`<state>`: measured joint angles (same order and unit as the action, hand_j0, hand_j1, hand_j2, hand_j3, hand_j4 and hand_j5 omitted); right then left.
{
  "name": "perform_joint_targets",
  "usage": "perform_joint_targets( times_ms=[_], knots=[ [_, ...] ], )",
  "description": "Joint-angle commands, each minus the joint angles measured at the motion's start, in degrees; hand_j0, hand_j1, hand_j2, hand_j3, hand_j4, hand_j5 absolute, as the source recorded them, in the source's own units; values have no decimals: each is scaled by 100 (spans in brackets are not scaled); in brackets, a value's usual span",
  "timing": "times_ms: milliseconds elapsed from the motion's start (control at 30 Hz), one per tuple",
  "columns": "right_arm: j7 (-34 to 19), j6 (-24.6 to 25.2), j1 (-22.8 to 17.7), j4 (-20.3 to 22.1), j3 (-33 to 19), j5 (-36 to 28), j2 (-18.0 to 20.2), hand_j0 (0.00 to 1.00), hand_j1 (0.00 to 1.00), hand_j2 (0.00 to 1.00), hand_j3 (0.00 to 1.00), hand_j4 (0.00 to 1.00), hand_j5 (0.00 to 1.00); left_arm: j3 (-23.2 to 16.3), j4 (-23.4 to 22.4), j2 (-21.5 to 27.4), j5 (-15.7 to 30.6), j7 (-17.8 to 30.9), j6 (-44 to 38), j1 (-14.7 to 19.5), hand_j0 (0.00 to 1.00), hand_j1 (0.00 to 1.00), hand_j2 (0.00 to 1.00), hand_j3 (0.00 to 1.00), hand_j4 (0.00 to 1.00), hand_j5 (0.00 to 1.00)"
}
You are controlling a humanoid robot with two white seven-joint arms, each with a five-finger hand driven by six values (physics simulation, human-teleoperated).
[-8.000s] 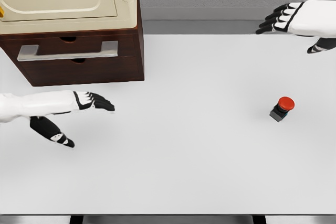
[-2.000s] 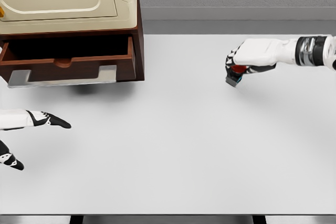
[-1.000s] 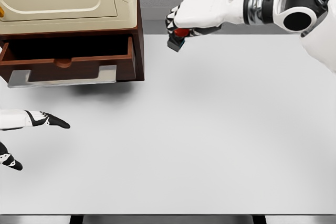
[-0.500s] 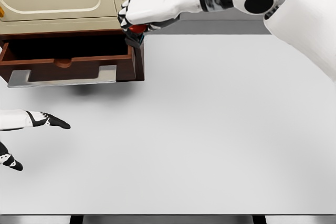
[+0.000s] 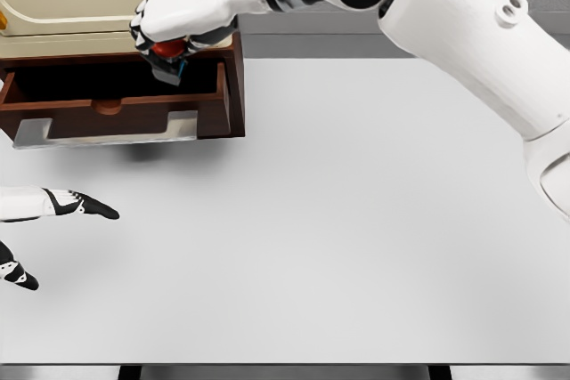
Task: Open the cabinet drawer with left arm, and place a switch into the drawer with right arm
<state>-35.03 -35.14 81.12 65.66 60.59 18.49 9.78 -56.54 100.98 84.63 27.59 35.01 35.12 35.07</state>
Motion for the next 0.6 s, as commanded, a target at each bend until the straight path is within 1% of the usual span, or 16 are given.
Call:
perform_joint_targets(
  times_ms=[0,33,100,233,267,333,400,500,533,567],
  knots=[
    [3,14,0,-334,58,-12,-222,37,37,37,37,37,37,3,1,10,45,-1,-12,-1,100,100,100,100,100,100],
    [3,14,0,-352,67,-12,-274,37,37,37,37,37,37,3,1,10,45,-1,-12,-1,100,100,100,100,100,100],
    [3,14,62,-580,119,-12,-406,38,38,38,38,38,38,3,1,10,45,-1,-12,-1,100,100,100,100,100,100],
    [3,14,79,-668,163,-3,-494,41,41,41,41,41,41,3,1,10,45,-1,-12,-1,100,100,100,100,100,100],
    [3,14,97,-791,172,6,-556,41,41,41,41,41,41,3,1,10,45,-1,-12,-1,100,100,100,100,100,100],
    [3,14,123,-861,181,6,-617,41,41,41,41,41,41,3,1,1,45,-1,-12,-1,100,100,100,100,100,100],
    [3,14,167,-1019,251,6,-758,41,41,41,41,41,41,3,1,1,45,-1,-12,-1,100,100,100,100,100,100],
    [3,14,193,-1195,251,41,-811,42,42,42,42,42,42,3,-8,1,45,-1,-12,-1,100,100,100,100,100,100],
    [3,14,193,-1213,260,58,-863,47,47,47,47,47,47,3,1,1,45,-1,-12,-1,100,100,100,100,100,100],
    [3,14,237,-1239,260,155,-907,56,56,56,56,56,56,3,1,1,45,-1,-12,-1,100,100,100,100,100,100]
  ],
)
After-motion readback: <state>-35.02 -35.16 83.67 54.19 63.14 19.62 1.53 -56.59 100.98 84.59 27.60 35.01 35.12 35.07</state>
